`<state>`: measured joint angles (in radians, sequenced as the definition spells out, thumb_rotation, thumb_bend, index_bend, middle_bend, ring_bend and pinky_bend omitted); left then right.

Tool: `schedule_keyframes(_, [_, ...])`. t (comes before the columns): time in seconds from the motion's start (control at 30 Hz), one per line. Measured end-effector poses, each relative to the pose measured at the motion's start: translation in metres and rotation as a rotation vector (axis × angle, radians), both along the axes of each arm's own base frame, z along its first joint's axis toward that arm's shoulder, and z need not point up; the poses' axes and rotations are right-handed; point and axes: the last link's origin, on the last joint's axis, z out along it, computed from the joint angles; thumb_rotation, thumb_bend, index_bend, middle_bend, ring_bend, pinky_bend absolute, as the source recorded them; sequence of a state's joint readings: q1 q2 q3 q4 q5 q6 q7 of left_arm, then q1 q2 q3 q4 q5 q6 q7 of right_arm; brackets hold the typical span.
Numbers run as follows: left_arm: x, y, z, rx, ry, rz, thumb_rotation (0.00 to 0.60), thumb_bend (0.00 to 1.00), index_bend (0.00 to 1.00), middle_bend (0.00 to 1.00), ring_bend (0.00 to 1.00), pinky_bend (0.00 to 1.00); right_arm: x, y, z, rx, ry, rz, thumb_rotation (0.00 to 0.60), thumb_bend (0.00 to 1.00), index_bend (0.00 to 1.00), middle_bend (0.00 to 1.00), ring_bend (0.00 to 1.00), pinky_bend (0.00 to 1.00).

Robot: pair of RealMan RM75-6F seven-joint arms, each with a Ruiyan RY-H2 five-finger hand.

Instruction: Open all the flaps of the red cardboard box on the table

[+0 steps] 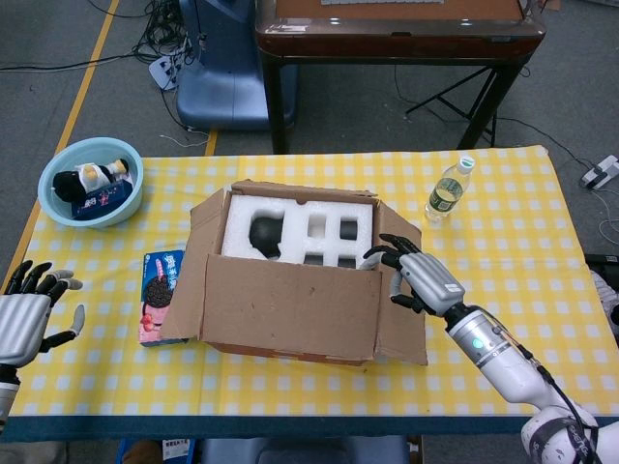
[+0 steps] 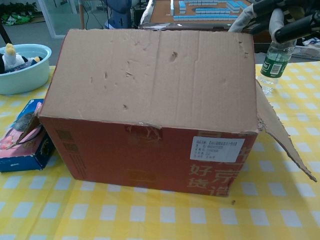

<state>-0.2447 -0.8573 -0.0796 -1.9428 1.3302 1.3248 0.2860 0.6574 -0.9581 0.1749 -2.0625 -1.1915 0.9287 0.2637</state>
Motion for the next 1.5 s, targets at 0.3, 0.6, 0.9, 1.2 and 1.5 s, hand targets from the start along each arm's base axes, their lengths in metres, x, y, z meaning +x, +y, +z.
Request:
schedule_keyframes(0.3, [0.002,0.0,-0.003,-0.01,0.01,0.002,0.253,0.51,0.39,0.23,0.1,0.0,0.002,0.013,0.013,0.213,-0.389,-0.173,0.6,1.0,0.35,0.24,0.03,0.0])
schedule_keyframes(0.6, [-0.001,0.001,0.001,-0.003,0.017,0.019,0.251,0.51,0.39,0.23,0.1,0.0,0.003,0.025,0.017,0.449,-0.621,-0.225,0.6,1.0,0.21,0.25,0.04,0.07])
schedule_keyframes(0.9, [-0.001,-0.001,0.001,-0.001,0.021,0.021,0.252,0.51,0.39,0.23,0.1,0.0,0.0,0.035,0.021,0.672,-0.68,-0.17,0.6,1.0,0.21,0.25,0.08,0.17])
schedule_keyframes(1.2, [0.001,-0.002,0.002,0.0,0.023,0.012,0.252,0.51,0.39,0.23,0.1,0.0,-0.002,0.047,0.034,0.78,-0.645,-0.076,0.6,1.0,0.21,0.25,0.09,0.17])
schedule_keyframes(1.5, [0.004,-0.003,0.001,-0.001,0.026,0.006,0.254,0.51,0.39,0.23,0.1,0.0,-0.005,0.05,0.039,0.81,-0.617,-0.067,0.6,1.0,0.2,0.25,0.09,0.2])
